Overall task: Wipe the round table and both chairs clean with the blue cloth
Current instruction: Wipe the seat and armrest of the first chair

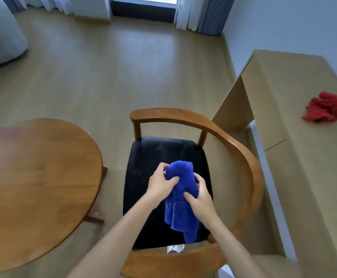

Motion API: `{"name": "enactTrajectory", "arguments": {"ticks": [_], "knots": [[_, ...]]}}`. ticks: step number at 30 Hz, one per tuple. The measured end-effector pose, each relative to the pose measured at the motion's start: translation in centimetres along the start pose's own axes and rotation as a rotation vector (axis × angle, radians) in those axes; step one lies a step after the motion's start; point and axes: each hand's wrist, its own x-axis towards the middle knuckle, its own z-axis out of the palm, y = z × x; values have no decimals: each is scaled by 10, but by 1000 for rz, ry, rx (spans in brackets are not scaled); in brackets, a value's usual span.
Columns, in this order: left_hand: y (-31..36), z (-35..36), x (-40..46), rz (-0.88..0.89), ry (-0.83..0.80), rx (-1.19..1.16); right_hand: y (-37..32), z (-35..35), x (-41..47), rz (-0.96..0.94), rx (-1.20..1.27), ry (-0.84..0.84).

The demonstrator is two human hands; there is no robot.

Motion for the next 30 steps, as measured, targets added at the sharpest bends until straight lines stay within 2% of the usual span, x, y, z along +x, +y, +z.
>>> {"name": "enactTrajectory", "arguments": {"ticks": [5, 7, 11, 13, 16, 19, 21, 23, 28, 30], "knots": [[-70, 31, 95, -110, 14, 82, 77, 17, 90, 111, -101, -20], [-103, 38, 122, -88, 14, 245, 106, 24, 125, 107, -218, -44], [-164, 36, 139, -20, 52, 713, 149, 47, 165, 34, -863, 0], [-186, 31, 139, 20, 48, 924, 161, 68, 173, -59, -969, 13], [-211, 23, 141, 39, 48, 1112, 176, 98, 181, -83, -1018, 102], [-221, 16, 145, 101, 93, 1150, 181, 107, 186, -126, -1032, 233], [-226, 13, 151, 123, 112, 1147, 191, 99, 185, -224, -1066, 288], [-232, 9, 155, 58, 85, 1144, 209, 91, 173, -365, -1099, 331], [-242, 9, 160, -32, 29, 1205, 229, 65, 145, -584, -1073, 152], [-243, 10, 160, -24, 26, 1212, 213, 45, 176, -539, -1023, 150]]}}
